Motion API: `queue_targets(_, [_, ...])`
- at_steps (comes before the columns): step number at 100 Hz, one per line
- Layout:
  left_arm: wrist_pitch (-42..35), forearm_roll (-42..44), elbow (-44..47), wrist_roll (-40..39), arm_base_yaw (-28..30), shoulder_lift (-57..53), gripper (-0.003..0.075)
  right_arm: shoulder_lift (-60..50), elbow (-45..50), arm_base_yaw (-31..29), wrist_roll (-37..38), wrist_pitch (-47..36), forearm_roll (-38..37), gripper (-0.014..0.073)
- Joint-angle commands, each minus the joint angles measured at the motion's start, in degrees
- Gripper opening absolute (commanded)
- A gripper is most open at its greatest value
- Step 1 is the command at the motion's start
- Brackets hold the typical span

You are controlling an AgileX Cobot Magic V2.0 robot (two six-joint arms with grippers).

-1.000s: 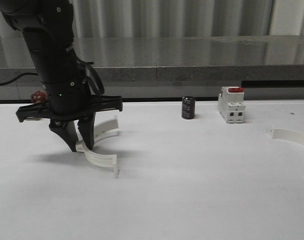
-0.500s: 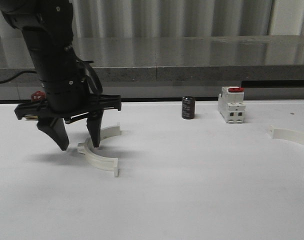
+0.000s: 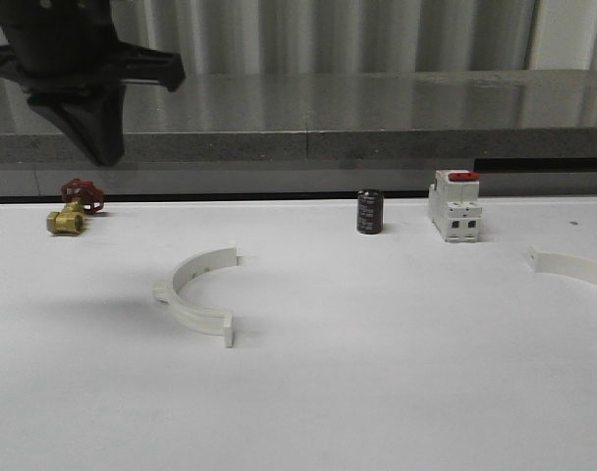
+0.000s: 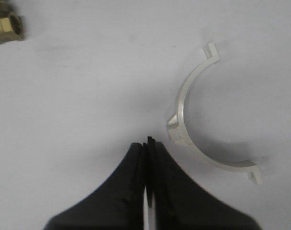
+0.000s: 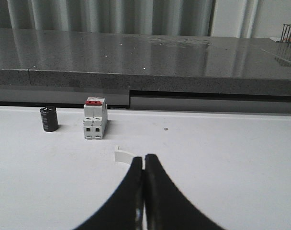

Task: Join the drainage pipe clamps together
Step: 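Open the left gripper and raise it away from the clamp half, then move the right gripper down over the other white clamp half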

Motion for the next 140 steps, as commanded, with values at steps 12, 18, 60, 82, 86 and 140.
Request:
queue_targets(12, [-0.5, -9.2, 1.5, 11.0, 6.3, -8.7, -0.0020, -1.0, -1.0, 0.2, -0.2, -4.9, -0.4, -0.0066])
queue_targets(18, [-0.8, -10.5, 3.3, 12.3, 8.3, -10.6, -0.0021, -1.0, -1.0, 0.2, -0.2, -4.9, -0.4, -0.0066])
queue_targets(60, [-7.2, -10.6, 21.1, 13.2, 17.5, -30.9, -0.0021, -1.0, -1.0, 0.2, -0.2, -4.9, -0.4, -0.0066])
queue_targets(82, [-9.9, -10.6, 29.0, 13.2, 17.8, -43.1, -0.0021, -1.0, -1.0, 0.2, -0.2, -5.2, -0.4, -0.0066])
queue_targets(86, [-10.7, -10.6, 30.6, 13.2, 17.8, -45.4, -0.0021, -1.0, -1.0, 0.2, -0.2, -5.2, -0.4, -0.0066])
queue_targets(140, [-20.4, -10.6, 49.3, 13.2, 17.8, -73.9, -0.0021, -1.0, -1.0, 0.2, -0.2, -6.7, -0.4, -0.0066])
